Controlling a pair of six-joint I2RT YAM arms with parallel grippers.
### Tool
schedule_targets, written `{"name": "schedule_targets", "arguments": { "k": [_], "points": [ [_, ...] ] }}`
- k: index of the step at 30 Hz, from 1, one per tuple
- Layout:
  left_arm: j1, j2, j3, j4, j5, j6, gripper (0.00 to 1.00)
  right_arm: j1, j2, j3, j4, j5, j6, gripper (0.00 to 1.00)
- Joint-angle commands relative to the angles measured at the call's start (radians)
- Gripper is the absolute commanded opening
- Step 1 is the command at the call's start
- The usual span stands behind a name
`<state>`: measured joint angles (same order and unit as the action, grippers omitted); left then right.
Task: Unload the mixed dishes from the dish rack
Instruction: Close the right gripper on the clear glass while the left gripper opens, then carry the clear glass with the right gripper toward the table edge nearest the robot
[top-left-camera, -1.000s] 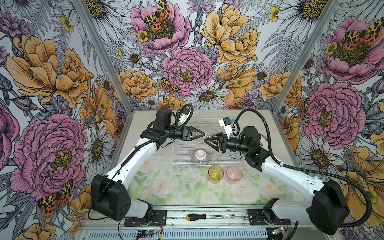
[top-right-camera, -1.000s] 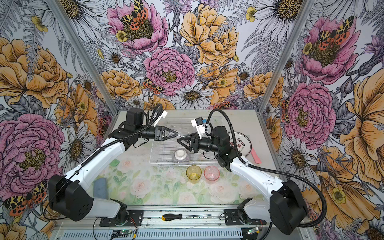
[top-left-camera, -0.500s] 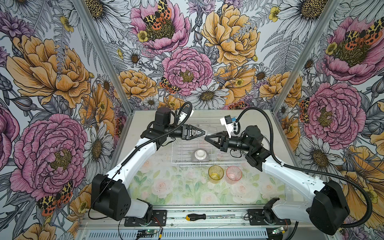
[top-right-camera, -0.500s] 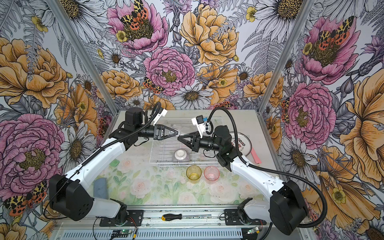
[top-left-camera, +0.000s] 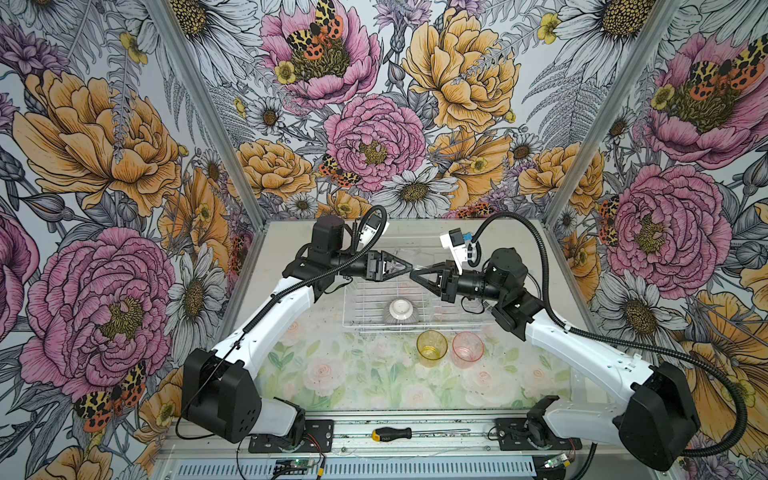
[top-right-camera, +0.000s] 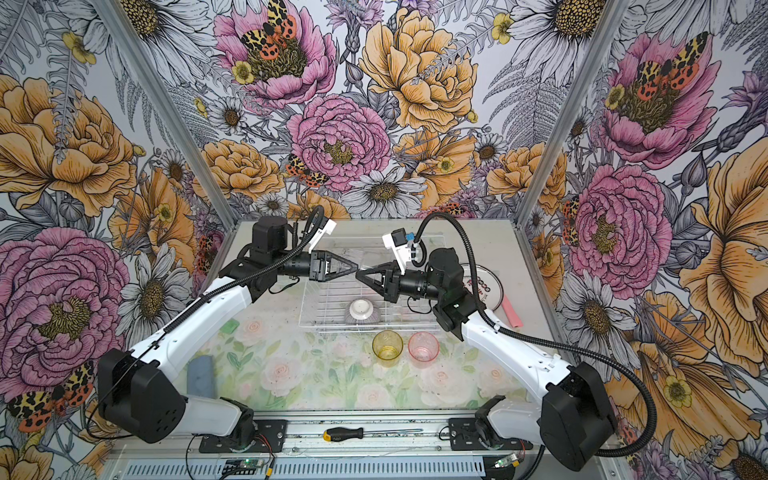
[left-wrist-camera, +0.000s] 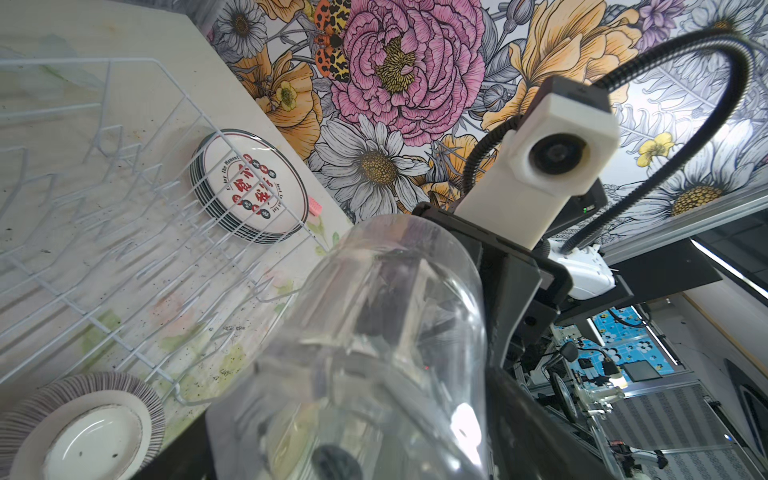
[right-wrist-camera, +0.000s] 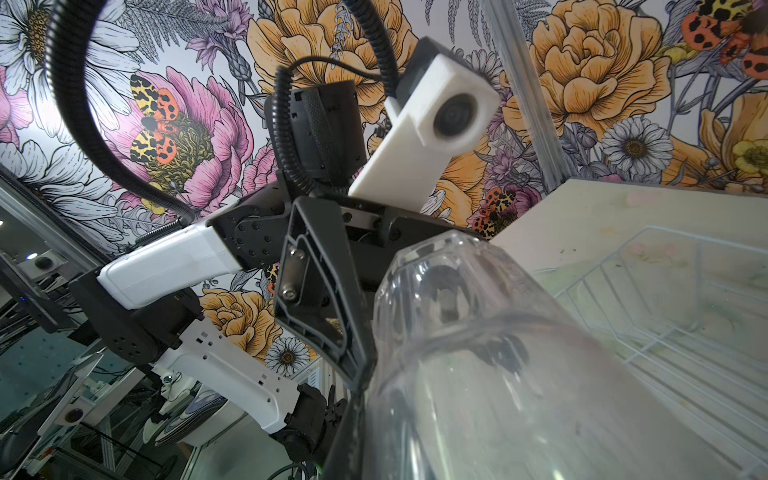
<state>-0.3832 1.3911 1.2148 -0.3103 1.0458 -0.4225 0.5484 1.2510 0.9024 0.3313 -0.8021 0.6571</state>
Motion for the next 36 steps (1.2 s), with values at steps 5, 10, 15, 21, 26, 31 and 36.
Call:
{"name": "schedule_targets", "arguments": {
  "k": [5,10,15,21,26,31,36],
  "points": [
    [0.024,-0.112,-0.009,-0.034,-0.081,0.044,0.93,-0.008,-0.029,0.061,-0.136,0.065,-0.077,0.00],
    [0.062,-0.152,0.027,-0.188,-0.246,0.121,0.93,0.006,-0.045,0.134,-0.397,0.120,-0.198,0.00],
    [0.109,-0.166,0.032,-0.297,-0.461,0.152,0.93,0.042,-0.064,0.185,-0.581,0.149,-0.270,0.00],
    [0.135,-0.159,0.032,-0.351,-0.585,0.168,0.93,0.222,-0.032,0.311,-0.894,0.373,-0.424,0.00],
    [0.142,-0.153,0.041,-0.383,-0.653,0.180,0.93,0.397,0.081,0.439,-1.124,0.579,-0.517,0.00],
    [0.150,-0.158,0.042,-0.398,-0.685,0.186,0.93,0.518,0.253,0.553,-1.329,0.738,-0.573,0.00],
    [0.162,-0.162,0.041,-0.398,-0.677,0.189,0.93,0.605,0.401,0.639,-1.445,0.805,-0.609,0.00]
  ]
}}
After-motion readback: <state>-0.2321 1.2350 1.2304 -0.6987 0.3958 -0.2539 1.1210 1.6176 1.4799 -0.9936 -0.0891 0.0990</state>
